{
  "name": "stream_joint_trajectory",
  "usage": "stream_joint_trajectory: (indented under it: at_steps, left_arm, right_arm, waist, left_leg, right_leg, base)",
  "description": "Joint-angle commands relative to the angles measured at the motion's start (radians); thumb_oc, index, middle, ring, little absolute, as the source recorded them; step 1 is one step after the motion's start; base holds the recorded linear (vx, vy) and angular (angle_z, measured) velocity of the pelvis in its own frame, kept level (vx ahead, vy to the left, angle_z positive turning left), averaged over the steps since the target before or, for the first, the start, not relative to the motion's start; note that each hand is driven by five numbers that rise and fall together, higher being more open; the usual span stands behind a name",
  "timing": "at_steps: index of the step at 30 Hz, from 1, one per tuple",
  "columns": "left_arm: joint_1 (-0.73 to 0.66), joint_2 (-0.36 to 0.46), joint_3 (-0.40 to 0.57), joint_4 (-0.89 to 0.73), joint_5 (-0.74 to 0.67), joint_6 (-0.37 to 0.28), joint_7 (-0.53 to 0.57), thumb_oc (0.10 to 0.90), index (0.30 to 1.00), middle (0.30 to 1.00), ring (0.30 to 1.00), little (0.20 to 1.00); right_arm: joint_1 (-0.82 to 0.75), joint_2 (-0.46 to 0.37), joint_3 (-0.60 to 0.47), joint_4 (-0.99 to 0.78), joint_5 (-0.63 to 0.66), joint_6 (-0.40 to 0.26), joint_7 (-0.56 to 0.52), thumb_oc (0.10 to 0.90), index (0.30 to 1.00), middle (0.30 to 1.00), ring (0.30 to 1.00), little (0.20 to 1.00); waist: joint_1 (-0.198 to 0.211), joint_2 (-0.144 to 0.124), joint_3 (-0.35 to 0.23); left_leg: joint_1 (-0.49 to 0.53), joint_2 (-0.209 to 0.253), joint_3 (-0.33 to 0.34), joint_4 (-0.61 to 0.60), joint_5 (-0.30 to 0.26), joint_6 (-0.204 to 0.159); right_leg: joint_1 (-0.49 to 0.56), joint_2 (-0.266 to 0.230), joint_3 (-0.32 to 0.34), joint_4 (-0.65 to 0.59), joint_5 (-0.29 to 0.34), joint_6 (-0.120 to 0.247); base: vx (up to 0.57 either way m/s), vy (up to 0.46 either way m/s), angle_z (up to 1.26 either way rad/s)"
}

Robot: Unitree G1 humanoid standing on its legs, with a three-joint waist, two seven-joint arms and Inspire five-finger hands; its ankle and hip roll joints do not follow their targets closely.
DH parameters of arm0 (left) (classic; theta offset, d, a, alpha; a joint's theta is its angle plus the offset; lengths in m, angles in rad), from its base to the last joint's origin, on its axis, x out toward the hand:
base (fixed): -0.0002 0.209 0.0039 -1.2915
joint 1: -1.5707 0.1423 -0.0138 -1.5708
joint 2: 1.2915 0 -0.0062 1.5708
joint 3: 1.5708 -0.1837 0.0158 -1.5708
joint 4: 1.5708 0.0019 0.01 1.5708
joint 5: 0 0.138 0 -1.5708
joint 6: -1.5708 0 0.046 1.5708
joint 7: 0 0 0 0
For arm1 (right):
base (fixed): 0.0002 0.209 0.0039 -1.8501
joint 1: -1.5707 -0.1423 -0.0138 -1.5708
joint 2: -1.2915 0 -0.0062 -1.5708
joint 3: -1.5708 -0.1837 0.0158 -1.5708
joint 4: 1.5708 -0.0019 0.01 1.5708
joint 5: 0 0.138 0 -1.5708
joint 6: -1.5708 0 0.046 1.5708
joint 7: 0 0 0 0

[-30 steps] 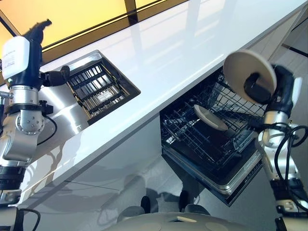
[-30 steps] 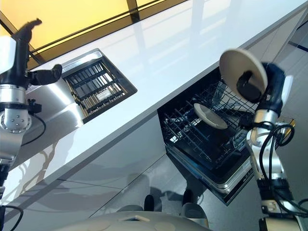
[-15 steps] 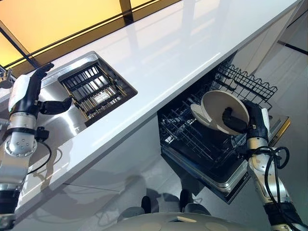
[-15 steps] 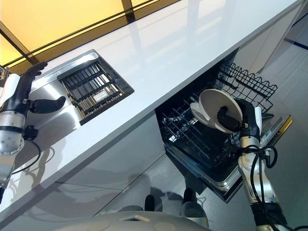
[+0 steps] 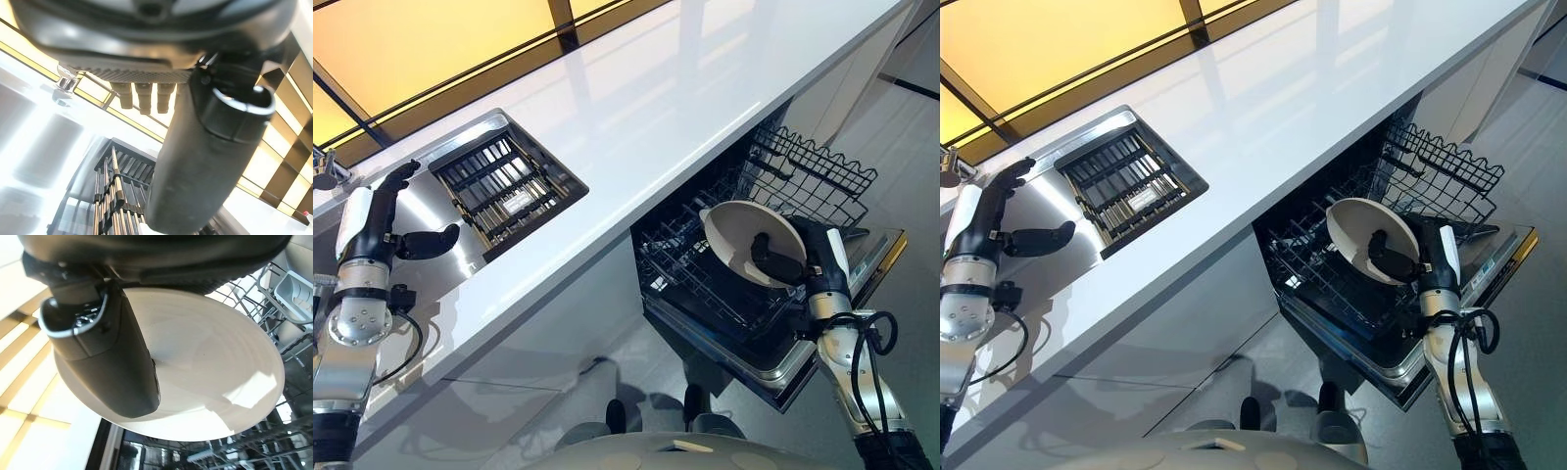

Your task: Pick up plates and place into dishwasher.

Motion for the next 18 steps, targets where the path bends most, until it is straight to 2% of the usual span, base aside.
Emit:
stream_joint_trajectory:
  at_steps: [1,4,7,18]
  left_arm:
    - [-0.049,0.060,0.094,0.007,-0.010,-0.085,0.083,0.800,0.900,0.900,0.900,0.900]
    - [-0.041,0.046,0.087,0.006,-0.011,-0.090,0.093,0.800,0.900,0.900,0.900,0.900]
    - [-0.030,0.039,0.089,0.002,-0.015,-0.091,0.091,0.800,0.900,0.900,0.900,0.900]
    - [-0.027,0.042,0.078,-0.010,-0.022,-0.087,0.074,0.800,0.900,0.900,0.900,0.900]
  right_arm:
    - [-0.074,-0.040,-0.003,-0.174,-0.015,-0.157,-0.074,0.100,0.300,0.300,0.300,0.200]
    - [-0.074,-0.043,-0.002,-0.180,-0.036,-0.179,-0.093,0.100,0.300,0.300,0.300,0.200]
    - [-0.065,-0.049,0.004,-0.189,-0.063,-0.168,-0.084,0.100,0.300,0.300,0.300,0.200]
    - [-0.039,-0.053,0.074,-0.130,-0.117,-0.048,-0.011,0.100,0.300,0.300,0.300,0.200]
  waist:
    - [-0.012,-0.013,-0.057]
    - [-0.010,-0.013,-0.056]
    - [-0.007,-0.013,-0.056]
    - [-0.003,-0.018,-0.055]
  left_leg:
    - [-0.015,-0.100,0.051,0.009,-0.087,0.044]
    - [-0.016,-0.103,0.050,0.010,-0.088,0.043]
    - [-0.020,-0.103,0.049,0.012,-0.087,0.043]
    - [-0.023,-0.104,0.043,0.014,-0.085,0.042]
  right_leg:
    - [0.038,0.035,-0.034,0.114,-0.208,0.048]
    - [0.038,0.036,-0.033,0.108,-0.204,0.049]
    - [0.035,0.034,-0.035,0.113,-0.207,0.049]
    - [0.034,0.031,-0.043,0.123,-0.215,0.047]
  base:
    - [0.00,0.000,0.00]
    - [0.00,0.000,0.00]
    - [0.00,0.000,0.00]
    - [0.00,0.000,0.00]
